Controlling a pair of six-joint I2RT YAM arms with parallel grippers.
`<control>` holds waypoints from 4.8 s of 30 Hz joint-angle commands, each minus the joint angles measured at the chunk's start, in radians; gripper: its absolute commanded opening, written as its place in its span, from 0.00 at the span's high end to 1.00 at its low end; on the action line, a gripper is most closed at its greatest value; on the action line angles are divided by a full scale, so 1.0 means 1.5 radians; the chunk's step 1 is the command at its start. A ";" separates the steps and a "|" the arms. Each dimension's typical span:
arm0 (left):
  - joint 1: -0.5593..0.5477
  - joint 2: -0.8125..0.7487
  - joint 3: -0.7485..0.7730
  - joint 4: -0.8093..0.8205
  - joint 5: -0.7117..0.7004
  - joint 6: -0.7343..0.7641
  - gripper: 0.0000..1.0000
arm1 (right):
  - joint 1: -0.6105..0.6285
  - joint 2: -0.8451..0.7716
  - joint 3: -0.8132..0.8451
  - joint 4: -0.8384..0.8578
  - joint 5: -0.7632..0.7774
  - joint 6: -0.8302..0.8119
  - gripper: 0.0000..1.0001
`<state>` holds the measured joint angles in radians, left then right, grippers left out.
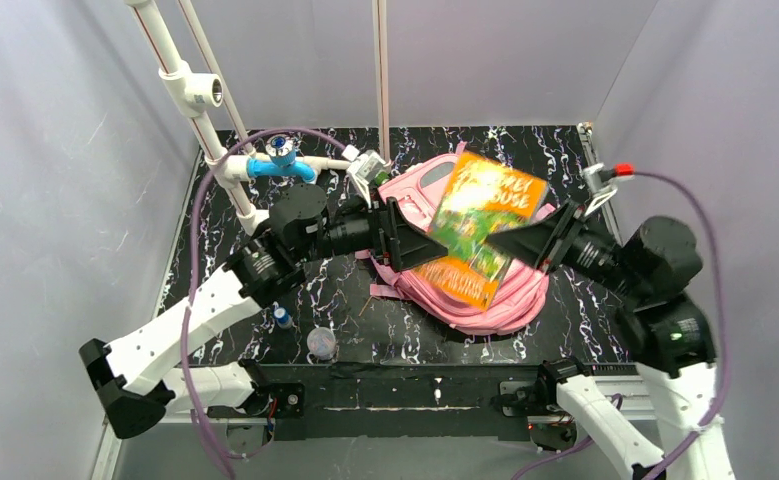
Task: Pack the student bag
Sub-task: Pick up the book from the center of the board, then place the book in the student bag.
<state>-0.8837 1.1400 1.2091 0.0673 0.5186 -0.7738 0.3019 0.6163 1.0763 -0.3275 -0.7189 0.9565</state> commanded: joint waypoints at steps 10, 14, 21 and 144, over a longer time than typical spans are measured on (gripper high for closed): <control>-0.375 0.121 -0.005 0.005 -0.779 0.528 0.06 | -0.004 0.097 0.211 -0.656 1.103 -0.298 0.99; -0.397 0.231 -0.042 0.133 -0.730 0.568 0.11 | -0.004 0.064 0.229 -0.676 1.111 -0.278 0.99; -0.395 0.425 0.001 0.196 -0.683 0.617 0.28 | -0.004 -0.030 0.239 -0.640 1.017 -0.292 0.99; -0.207 0.446 0.078 0.026 -0.302 0.231 0.81 | 0.070 -0.239 -0.161 -0.596 0.497 -0.058 0.99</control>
<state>-1.2251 1.8946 1.3510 0.0460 -0.0376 -0.3435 0.4072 0.2497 0.7895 -1.2915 0.0414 0.8650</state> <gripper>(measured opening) 0.187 0.326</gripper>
